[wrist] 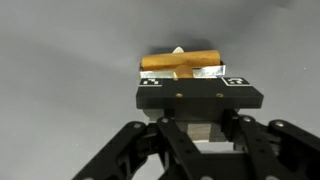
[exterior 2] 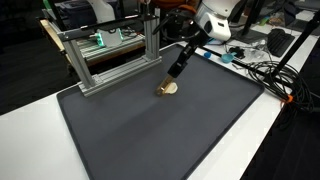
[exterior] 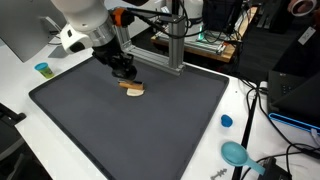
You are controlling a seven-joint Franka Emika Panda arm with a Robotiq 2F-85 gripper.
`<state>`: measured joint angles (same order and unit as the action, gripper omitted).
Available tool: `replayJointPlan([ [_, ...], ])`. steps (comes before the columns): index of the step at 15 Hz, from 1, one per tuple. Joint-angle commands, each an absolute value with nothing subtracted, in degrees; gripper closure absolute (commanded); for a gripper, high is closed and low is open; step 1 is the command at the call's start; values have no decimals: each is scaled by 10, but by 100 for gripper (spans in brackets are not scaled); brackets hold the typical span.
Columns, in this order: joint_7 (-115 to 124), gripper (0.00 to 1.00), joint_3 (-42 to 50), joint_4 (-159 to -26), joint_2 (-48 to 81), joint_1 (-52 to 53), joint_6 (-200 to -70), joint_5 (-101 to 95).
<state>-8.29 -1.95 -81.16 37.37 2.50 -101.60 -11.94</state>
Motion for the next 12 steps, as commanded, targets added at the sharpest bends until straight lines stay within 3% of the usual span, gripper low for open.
replayJointPlan([
  [1,-52,79,-11,-800,428,26,-1014,-108],
  [6,-18,79,-9,-823,385,29,-1014,-111],
  [12,-113,79,-36,-985,206,26,-1101,-127],
])
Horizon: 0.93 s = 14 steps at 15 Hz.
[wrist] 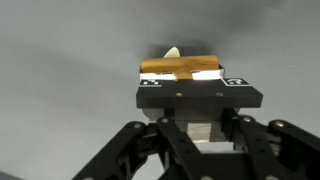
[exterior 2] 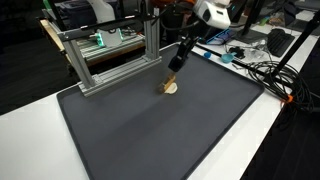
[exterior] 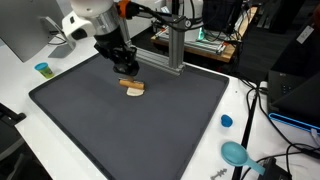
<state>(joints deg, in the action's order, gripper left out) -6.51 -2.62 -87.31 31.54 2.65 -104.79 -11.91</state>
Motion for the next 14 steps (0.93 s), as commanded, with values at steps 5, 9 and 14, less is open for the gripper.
replayJointPlan([
  [5,-143,79,-45,-1117,81,10,-1210,-68],
  [9,-107,79,-27,-1221,52,-3,-1365,10],
  [14,-57,79,-1,-1298,49,-16,-1458,14],
])
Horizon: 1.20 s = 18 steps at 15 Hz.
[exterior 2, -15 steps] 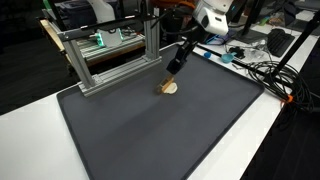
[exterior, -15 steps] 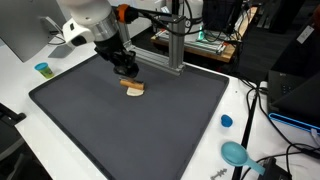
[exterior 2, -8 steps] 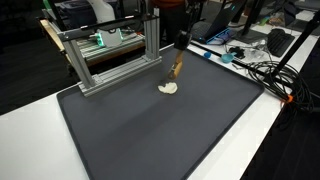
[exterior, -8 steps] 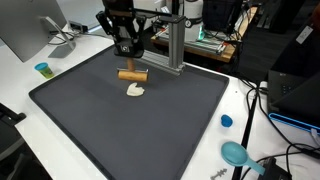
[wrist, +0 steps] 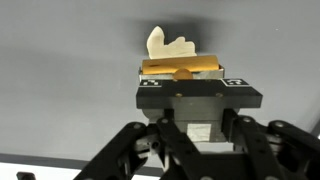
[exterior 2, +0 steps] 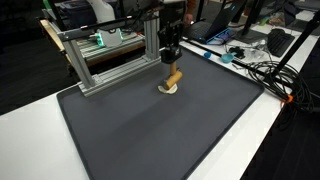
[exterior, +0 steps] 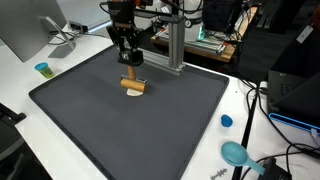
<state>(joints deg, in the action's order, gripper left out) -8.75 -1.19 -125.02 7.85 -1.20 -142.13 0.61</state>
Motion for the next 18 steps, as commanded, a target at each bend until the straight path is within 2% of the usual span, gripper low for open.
replayJointPlan([
  [1,-78,54,-5,-1264,78,-13,-1435,6],
  [2,-72,54,-1,-1274,78,-15,-1445,6],
  [3,-68,79,1,-1279,78,-16,-1448,6],
  [18,-151,79,-32,-1144,212,-29,-1452,55],
])
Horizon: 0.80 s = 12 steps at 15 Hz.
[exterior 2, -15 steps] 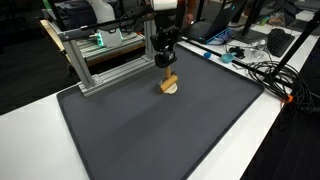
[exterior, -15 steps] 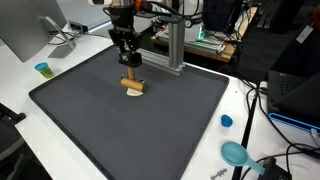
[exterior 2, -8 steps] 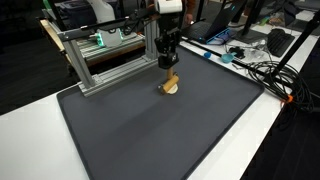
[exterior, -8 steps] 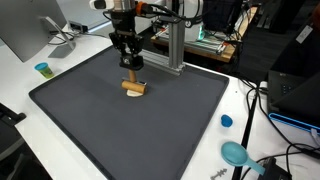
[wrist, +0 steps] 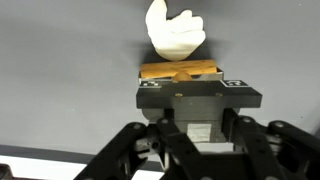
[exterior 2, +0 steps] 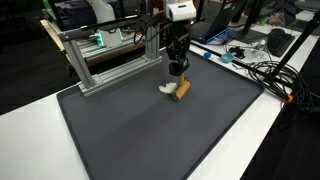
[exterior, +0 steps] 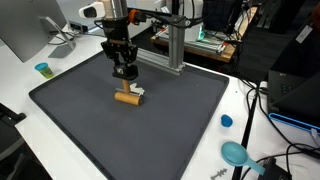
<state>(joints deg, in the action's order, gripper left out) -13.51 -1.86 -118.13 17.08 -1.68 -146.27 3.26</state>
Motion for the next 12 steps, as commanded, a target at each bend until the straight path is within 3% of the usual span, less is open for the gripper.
replayJointPlan([
  [1,-140,79,-30,-1140,211,-29,-1463,56],
  [6,-10,79,3,-1215,103,-20,-1510,52],
  [11,89,79,14,-1212,54,-21,-1371,85],
  [12,66,54,17,-1198,84,-20,-1397,55],
])
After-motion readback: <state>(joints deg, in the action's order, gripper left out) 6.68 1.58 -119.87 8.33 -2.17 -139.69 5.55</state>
